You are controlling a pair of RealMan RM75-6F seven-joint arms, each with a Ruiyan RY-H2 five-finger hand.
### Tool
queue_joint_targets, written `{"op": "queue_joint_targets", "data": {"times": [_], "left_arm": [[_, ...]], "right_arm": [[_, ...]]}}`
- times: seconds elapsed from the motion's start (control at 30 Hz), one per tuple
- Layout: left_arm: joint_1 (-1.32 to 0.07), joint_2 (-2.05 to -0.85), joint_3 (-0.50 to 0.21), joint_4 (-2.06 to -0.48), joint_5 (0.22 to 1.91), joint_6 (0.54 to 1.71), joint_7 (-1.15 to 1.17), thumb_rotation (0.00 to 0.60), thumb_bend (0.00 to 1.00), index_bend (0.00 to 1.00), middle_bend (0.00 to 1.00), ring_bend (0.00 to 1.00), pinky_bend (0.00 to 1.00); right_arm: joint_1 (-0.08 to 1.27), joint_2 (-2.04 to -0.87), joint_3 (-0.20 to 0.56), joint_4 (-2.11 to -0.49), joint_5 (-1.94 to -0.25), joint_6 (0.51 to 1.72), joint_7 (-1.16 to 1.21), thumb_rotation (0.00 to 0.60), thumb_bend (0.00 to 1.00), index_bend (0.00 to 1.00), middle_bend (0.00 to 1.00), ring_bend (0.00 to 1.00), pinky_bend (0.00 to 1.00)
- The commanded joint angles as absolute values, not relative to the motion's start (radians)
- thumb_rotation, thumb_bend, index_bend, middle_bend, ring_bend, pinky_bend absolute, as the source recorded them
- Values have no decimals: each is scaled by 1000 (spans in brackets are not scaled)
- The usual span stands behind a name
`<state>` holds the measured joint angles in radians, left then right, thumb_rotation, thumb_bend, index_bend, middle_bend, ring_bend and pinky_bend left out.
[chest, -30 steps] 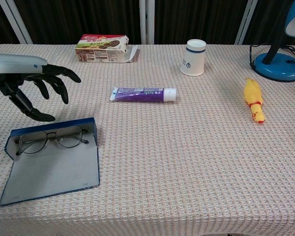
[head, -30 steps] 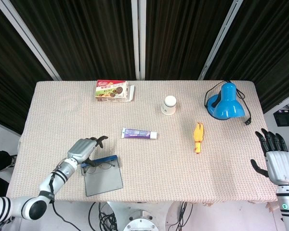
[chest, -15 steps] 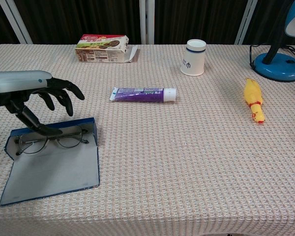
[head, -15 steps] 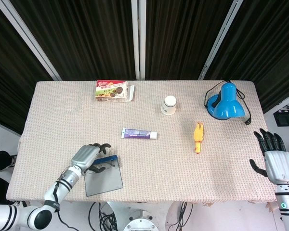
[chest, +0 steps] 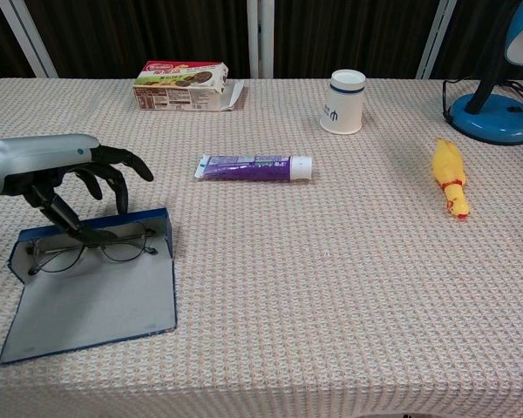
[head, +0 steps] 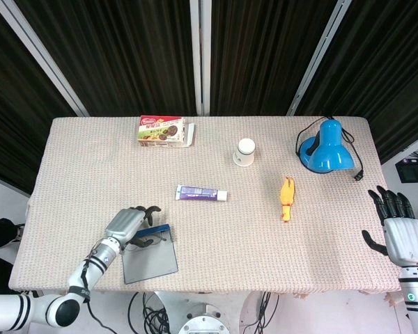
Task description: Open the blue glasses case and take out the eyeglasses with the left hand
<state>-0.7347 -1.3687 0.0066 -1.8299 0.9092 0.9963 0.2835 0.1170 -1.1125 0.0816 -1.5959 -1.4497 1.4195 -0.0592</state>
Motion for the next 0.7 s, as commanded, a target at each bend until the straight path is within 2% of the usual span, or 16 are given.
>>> {"op": "queue_joint_targets", "data": {"times": [0.03,0.6,0.7], "left_arm": [[-731,-1369,4,-1827,912,993,285,600,248,186,408,213,281],[-715,-1371,-10,-1803,930,953,280,600,293,185,425,214,273],[-717,-1372,-10,-1797,930,938,282,600,329,185,428,214,269]], "right_arm": [[118,-1114,81,-1596,-1450,1418,-61,600,238,0,0,0,0],[120,-1115,80,-1598,-1443,1412,-69,600,240,0,0,0,0],[120,-1115,80,-1597,-1442,1411,-69,600,239,0,0,0,0]]}}
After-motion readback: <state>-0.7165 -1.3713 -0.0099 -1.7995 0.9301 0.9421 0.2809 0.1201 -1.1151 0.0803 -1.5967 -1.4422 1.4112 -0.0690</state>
